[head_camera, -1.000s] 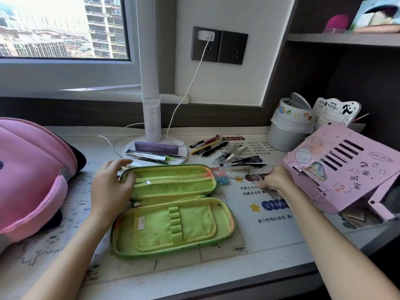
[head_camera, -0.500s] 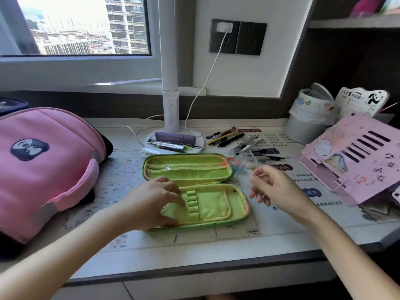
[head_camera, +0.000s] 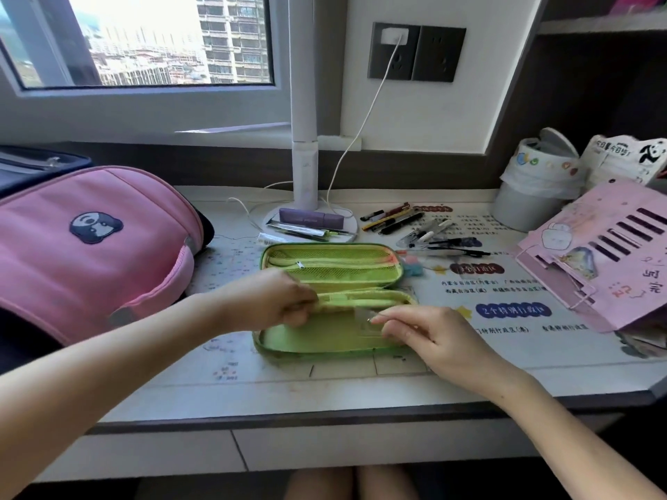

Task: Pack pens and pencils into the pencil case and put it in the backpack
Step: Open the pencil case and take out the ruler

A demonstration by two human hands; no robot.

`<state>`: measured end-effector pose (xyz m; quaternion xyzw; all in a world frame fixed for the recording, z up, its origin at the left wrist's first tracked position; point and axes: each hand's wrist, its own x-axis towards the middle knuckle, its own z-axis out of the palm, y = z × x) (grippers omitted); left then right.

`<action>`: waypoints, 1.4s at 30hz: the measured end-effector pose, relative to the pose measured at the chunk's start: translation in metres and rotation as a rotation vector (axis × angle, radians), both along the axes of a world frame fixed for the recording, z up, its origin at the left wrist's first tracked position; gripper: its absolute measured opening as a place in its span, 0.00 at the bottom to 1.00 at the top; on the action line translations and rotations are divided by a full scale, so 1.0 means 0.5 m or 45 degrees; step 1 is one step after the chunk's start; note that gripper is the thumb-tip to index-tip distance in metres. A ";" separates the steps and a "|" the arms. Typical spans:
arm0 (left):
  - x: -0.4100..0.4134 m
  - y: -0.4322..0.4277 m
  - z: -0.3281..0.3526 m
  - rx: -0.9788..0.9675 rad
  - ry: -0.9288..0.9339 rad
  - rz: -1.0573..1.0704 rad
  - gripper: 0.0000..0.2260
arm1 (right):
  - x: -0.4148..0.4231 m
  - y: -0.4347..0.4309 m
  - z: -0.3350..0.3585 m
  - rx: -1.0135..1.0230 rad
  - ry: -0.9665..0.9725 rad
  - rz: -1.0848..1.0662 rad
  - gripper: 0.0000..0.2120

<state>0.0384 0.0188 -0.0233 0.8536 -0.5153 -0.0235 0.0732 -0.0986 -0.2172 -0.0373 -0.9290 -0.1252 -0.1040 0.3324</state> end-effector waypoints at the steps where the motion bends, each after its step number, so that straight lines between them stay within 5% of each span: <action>1: 0.005 0.007 -0.005 -0.194 0.075 0.068 0.19 | 0.004 0.006 -0.001 -0.137 -0.192 0.004 0.11; 3: 0.007 0.008 -0.016 -0.516 0.209 0.289 0.13 | 0.023 0.025 -0.006 -0.346 -0.536 0.001 0.11; 6: 0.005 -0.011 -0.028 -0.810 0.537 0.606 0.10 | 0.065 0.060 -0.020 -0.501 -0.677 -0.035 0.11; 9: 0.005 -0.026 -0.033 -1.055 0.723 0.729 0.09 | 0.094 0.077 -0.047 -0.659 -0.541 0.031 0.16; 11: 0.009 -0.028 -0.037 -1.125 0.758 0.749 0.07 | 0.091 0.065 -0.043 -0.502 -0.345 0.067 0.21; 14: 0.016 -0.029 -0.045 -1.107 0.722 0.739 0.07 | 0.092 -0.005 -0.026 -0.136 -0.383 -0.243 0.22; 16: 0.018 -0.030 -0.048 -1.109 0.675 0.753 0.06 | 0.116 -0.083 -0.028 -0.247 -0.392 -0.623 0.17; 18: 0.021 -0.035 -0.051 -1.114 0.630 0.760 0.06 | 0.149 -0.156 -0.042 -0.409 -0.091 -0.993 0.16; 22: 0.020 -0.038 -0.053 -1.092 0.562 0.772 0.07 | 0.204 -0.217 -0.039 -0.306 0.312 -1.426 0.29; 32: 0.019 -0.040 -0.054 -1.047 0.480 0.771 0.08 | 0.250 -0.244 -0.020 0.208 0.417 -1.556 0.10; 39: 0.021 -0.038 -0.056 -1.018 0.443 0.764 0.09 | 0.253 -0.193 -0.008 0.221 0.526 -1.513 0.28; 42: 0.024 -0.038 -0.060 -0.991 0.404 0.780 0.12 | 0.312 -0.232 -0.061 0.261 0.507 -1.550 0.20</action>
